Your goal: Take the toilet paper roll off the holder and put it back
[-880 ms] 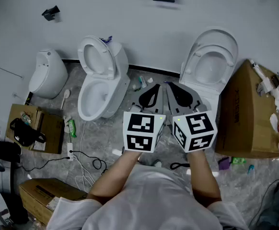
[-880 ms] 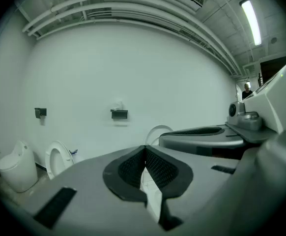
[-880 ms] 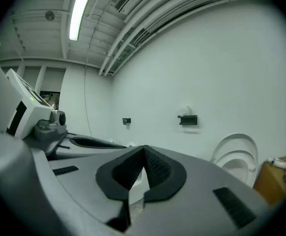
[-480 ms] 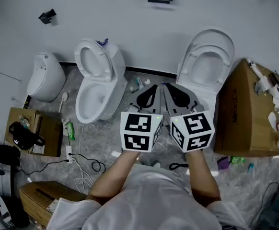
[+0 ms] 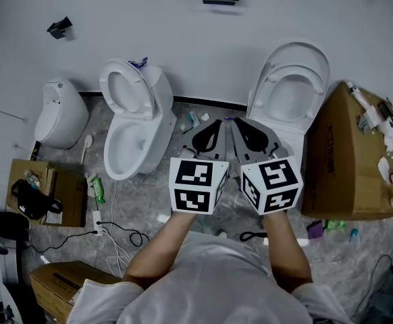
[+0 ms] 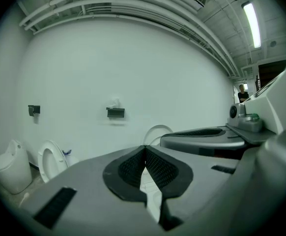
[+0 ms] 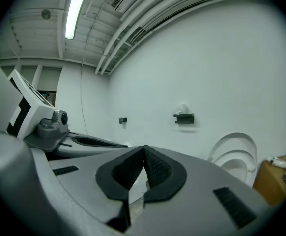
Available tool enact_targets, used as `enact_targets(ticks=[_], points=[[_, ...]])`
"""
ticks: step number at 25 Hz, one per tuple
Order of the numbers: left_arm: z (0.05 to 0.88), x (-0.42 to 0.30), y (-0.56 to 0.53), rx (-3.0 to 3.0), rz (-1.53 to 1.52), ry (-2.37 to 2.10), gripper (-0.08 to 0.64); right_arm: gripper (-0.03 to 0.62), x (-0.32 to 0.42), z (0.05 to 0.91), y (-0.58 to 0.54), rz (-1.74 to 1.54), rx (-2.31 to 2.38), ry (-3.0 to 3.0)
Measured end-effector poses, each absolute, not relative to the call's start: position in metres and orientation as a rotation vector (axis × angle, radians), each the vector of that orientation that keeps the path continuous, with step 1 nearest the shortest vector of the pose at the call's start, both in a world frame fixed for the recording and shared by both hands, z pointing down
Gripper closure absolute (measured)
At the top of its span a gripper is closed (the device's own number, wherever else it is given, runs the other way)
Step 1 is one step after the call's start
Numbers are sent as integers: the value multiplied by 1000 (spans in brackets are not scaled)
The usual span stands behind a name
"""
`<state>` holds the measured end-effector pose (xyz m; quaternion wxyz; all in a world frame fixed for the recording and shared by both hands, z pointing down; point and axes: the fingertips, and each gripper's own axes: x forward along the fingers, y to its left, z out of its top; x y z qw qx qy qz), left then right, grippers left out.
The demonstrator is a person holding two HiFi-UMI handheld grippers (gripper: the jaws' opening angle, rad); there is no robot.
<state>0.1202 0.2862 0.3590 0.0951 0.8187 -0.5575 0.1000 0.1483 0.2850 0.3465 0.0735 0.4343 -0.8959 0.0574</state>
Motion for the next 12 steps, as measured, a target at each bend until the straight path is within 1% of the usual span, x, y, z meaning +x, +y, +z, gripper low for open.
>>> enact_targets(ticks=[12], points=[[360, 90, 183, 2486, 284, -1569, 555, 591, 119, 347, 186, 159, 1388, -2639]])
